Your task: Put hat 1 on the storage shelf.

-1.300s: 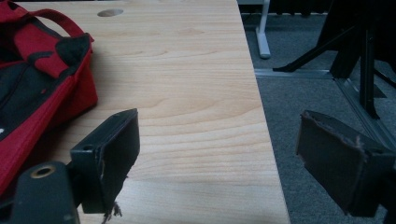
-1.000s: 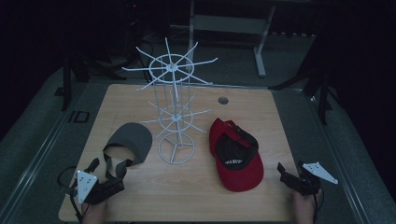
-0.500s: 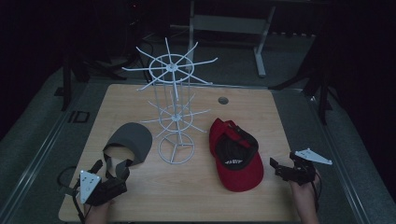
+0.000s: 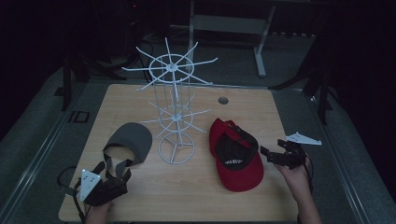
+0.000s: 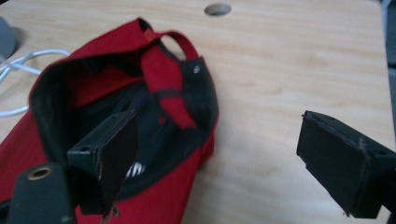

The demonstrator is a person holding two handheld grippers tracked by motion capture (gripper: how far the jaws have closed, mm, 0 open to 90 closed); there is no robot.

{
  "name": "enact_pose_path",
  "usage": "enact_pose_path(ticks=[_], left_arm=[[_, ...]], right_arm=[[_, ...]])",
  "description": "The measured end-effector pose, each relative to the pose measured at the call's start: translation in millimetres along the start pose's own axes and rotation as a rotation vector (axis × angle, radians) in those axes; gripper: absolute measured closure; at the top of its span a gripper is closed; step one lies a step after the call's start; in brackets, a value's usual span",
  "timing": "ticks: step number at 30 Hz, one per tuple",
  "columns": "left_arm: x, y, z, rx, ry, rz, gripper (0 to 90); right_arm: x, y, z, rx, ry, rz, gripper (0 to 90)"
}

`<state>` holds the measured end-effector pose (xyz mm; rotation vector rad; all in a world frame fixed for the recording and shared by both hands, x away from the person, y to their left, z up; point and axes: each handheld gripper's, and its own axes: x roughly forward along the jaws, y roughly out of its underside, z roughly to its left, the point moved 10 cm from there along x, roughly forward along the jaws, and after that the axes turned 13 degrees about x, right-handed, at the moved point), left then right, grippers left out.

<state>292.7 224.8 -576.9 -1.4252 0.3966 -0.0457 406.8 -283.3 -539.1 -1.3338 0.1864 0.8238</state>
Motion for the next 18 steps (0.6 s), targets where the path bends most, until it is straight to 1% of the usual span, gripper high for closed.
enact_pose_path(ticks=[1, 2, 3, 5, 7, 9, 11, 12, 13, 15, 18], left_arm=[[0.0, 0.0, 0.3, -0.003, 0.0, -0.001, 1.2], [-0.2, -0.2, 0.6, -0.005, 0.0, -0.002, 1.2], [-0.6, -0.6, 0.5, -0.006, 0.001, -0.004, 1.2], [-0.6, -0.5, 0.4, 0.0, -0.002, -0.003, 1.2], [-0.2, 0.2, -0.7, 0.008, 0.0, 0.004, 1.2], [0.4, 1.0, -3.6, 0.009, 0.019, 0.018, 1.3], [-1.1, 1.0, -8.5, 0.02, 0.063, 0.023, 1.3], [-1.8, 0.6, -9.9, 0.03, 0.07, 0.022, 1.2], [-2.4, -0.5, -9.9, 0.036, 0.06, 0.015, 1.2], [-3.2, -1.6, -10.5, 0.037, 0.07, 0.008, 1.2], [-3.5, -1.2, -9.8, 0.044, 0.069, 0.011, 1.2]], right_arm=[[4.1, -1.2, 2.7, -0.008, -0.01, 0.01, 13.0], [7.9, -3.1, 4.5, -0.014, -0.009, 0.008, 13.7], [11.9, -3.8, 7.6, -0.022, -0.022, 0.017, 13.7], [20.2, -5.1, 11.5, -0.039, -0.025, 0.028, 14.4], [29.3, -6.2, 15.9, -0.047, -0.044, 0.042, 14.6], [39.8, -7.1, 18.9, -0.069, -0.047, 0.058, 16.4], [48.0, -7.7, 19.8, -0.084, -0.039, 0.068, 17.5], [53.5, -7.5, 21.1, -0.095, -0.039, 0.079, 17.7], [57.5, -7.9, 22.1, -0.103, -0.034, 0.08, 19.2], [64.2, -7.7, 24.4, -0.116, -0.036, 0.086, 19.5], [76.4, -5.0, 27.6, -0.132, -0.034, 0.111, 19.9]])
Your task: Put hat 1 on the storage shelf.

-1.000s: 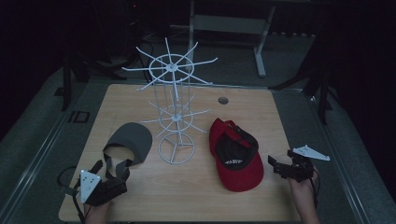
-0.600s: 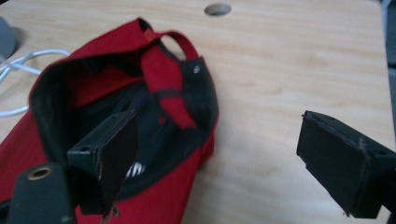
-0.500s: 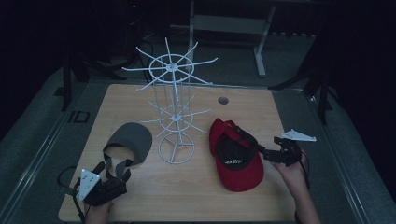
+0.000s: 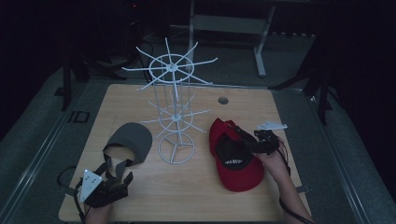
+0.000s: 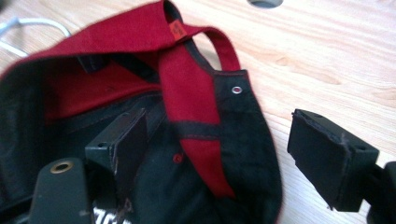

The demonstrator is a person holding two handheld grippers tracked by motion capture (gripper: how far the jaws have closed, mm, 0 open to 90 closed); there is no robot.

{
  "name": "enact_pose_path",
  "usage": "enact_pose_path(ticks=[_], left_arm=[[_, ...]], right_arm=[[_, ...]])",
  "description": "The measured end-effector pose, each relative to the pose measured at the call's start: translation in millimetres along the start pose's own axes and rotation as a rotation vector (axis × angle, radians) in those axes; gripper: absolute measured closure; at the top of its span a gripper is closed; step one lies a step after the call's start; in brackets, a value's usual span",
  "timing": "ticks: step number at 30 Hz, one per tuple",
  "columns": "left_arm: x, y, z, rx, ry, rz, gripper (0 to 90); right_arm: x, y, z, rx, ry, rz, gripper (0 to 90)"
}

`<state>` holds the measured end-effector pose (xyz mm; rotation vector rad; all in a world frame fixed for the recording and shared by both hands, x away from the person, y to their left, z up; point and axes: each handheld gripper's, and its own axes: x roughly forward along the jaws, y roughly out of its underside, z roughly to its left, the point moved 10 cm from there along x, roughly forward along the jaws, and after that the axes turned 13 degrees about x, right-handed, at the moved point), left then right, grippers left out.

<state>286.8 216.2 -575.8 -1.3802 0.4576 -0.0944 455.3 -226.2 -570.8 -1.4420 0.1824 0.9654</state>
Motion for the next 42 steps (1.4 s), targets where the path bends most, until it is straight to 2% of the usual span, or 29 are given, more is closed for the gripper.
enact_pose_path(ticks=[4, 9, 14, 19, 21, 25, 27, 32, 35, 37, 42], left_arm=[[-0.1, 1.1, 0.4, 0.005, -0.006, 0.007, 1.2], [0.7, 1.4, -0.5, 0.007, 0.005, 0.01, 1.2], [0.4, 0.8, 0.1, 0.0, 0.004, 0.006, 1.2], [-0.1, 0.6, 2.0, -0.004, -0.006, 0.002, 1.3], [-0.4, 0.8, 2.7, -0.011, -0.008, 0.003, 1.2], [-0.4, 1.0, 3.1, -0.014, -0.011, 0.003, 1.2], [-0.2, 1.1, 2.9, -0.01, -0.011, 0.005, 1.3], [-0.4, 1.2, 2.9, -0.006, -0.016, 0.007, 1.3], [-0.4, 1.7, 3.9, -0.015, -0.02, 0.007, 1.3], [-0.3, 2.4, 5.1, -0.016, -0.024, 0.012, 1.2], [-0.3, 2.7, 6.3, -0.019, -0.031, 0.013, 1.3]], right_arm=[[17.3, 3.8, 0.6, -0.019, 0.019, 0.042, 20.1], [32.5, 8.8, -0.1, -0.083, 0.063, 0.101, 21.7], [41.7, 13.3, -0.5, -0.116, 0.078, 0.153, 28.1], [48.2, 17.8, -0.3, -0.147, 0.098, 0.195, 39.5], [50.2, 20.2, -1.0, -0.151, 0.097, 0.212, 47.1], [49.7, 20.2, -0.5, -0.156, 0.078, 0.21, 66.2], [49.5, 20.4, -0.2, -0.189, 0.085, 0.208, 76.1], [48.7, 21.5, 1.9, -0.264, 0.122, 0.205, 82.8], [46.1, 21.6, 2.6, -0.224, 0.106, 0.199, 84.6], [43.3, 21.3, 0.7, -0.217, 0.112, 0.191, 85.3], [30.5, 14.7, -1.8, -0.189, 0.091, 0.163, 85.6]])
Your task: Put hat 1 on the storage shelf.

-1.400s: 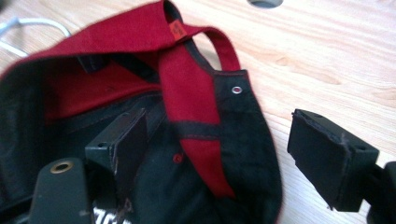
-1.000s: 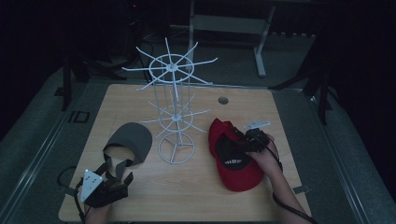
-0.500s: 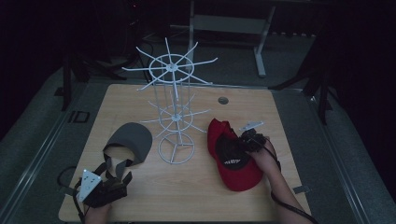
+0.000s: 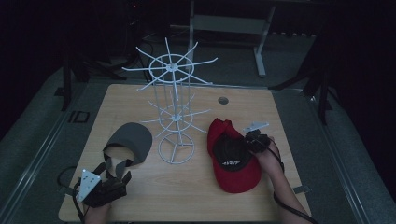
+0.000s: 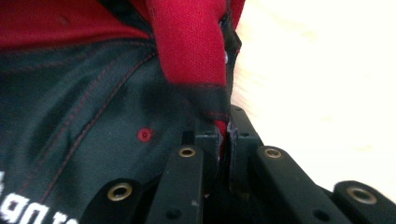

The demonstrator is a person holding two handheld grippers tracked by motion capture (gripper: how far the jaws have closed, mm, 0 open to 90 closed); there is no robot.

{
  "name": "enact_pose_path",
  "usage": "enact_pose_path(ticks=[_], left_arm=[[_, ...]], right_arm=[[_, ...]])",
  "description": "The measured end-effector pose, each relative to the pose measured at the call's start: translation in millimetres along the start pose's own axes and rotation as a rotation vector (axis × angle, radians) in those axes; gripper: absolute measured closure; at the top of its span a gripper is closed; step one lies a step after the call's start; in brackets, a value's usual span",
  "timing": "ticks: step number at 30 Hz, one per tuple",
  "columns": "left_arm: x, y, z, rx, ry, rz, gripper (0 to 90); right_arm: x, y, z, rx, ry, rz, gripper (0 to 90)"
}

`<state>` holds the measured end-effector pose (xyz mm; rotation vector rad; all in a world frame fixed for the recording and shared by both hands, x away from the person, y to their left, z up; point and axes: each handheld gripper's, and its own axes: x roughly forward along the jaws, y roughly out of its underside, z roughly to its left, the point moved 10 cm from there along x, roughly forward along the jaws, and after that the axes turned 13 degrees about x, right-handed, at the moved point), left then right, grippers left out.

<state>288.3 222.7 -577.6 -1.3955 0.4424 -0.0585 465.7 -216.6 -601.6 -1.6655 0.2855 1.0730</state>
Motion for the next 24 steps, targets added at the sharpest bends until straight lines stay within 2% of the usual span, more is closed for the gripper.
enact_pose_path(ticks=[5, 17, 24], left_arm=[[-0.2, -0.4, -0.5, 0.005, 0.0, 0.0, 1.2], [-0.8, -2.1, -1.1, 0.013, -0.006, -0.004, 1.2], [-1.4, -3.1, -3.1, 0.019, -0.001, 0.0, 1.2]], right_arm=[[-18.5, -7.7, -3.6, 0.045, -0.017, -0.055, 85.8], [-72.2, -28.8, -4.3, 0.092, -0.015, -0.187, 85.8], [-103.7, -44.2, 1.7, 0.115, -0.023, -0.264, 85.7]])
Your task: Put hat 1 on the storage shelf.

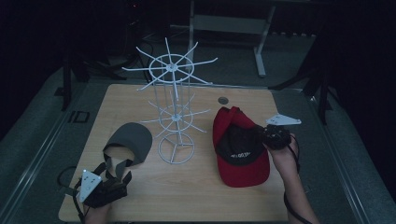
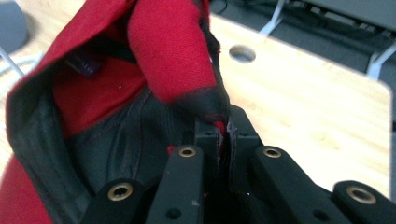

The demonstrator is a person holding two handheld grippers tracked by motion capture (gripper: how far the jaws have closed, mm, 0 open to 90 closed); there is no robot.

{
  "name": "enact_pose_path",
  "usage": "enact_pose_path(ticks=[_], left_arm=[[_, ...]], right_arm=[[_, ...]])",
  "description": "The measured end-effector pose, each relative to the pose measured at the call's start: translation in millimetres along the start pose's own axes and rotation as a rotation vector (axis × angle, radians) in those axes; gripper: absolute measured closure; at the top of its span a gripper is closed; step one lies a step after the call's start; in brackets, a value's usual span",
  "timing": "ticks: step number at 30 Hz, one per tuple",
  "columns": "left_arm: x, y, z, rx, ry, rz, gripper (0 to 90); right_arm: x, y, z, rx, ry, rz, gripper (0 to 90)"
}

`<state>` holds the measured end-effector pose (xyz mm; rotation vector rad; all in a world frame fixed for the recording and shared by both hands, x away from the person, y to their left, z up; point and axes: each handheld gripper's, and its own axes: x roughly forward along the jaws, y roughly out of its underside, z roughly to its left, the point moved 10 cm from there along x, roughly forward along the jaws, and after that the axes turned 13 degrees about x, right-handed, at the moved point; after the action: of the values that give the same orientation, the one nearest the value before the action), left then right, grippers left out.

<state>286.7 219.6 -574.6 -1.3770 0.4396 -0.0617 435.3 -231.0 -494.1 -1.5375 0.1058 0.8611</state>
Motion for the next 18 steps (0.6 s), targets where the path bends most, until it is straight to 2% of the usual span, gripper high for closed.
enact_pose_path(ticks=[2, 6, 10, 14, 18], left_arm=[[0.1, -0.2, -1.2, 0.007, 0.006, 0.004, 1.3], [-0.2, -3.8, -6.1, 0.015, 0.021, 0.006, 1.2], [-1.2, -9.1, -12.9, 0.032, 0.042, 0.009, 1.2], [-4.0, -22.0, -21.8, 0.047, 0.088, -0.011, 1.2], [-7.3, -36.1, -27.0, 0.068, 0.112, -0.024, 1.3]], right_arm=[[-4.1, -3.3, 1.6, -0.006, -0.005, -0.013, 85.7], [-23.5, -20.7, 7.4, 0.004, -0.013, -0.071, 85.8], [-35.5, -31.1, 11.0, -0.003, -0.011, -0.094, 85.8], [-46.0, -39.6, 13.6, 0.002, -0.023, -0.122, 85.7], [-52.9, -45.1, 14.1, 0.015, -0.03, -0.143, 85.7]])
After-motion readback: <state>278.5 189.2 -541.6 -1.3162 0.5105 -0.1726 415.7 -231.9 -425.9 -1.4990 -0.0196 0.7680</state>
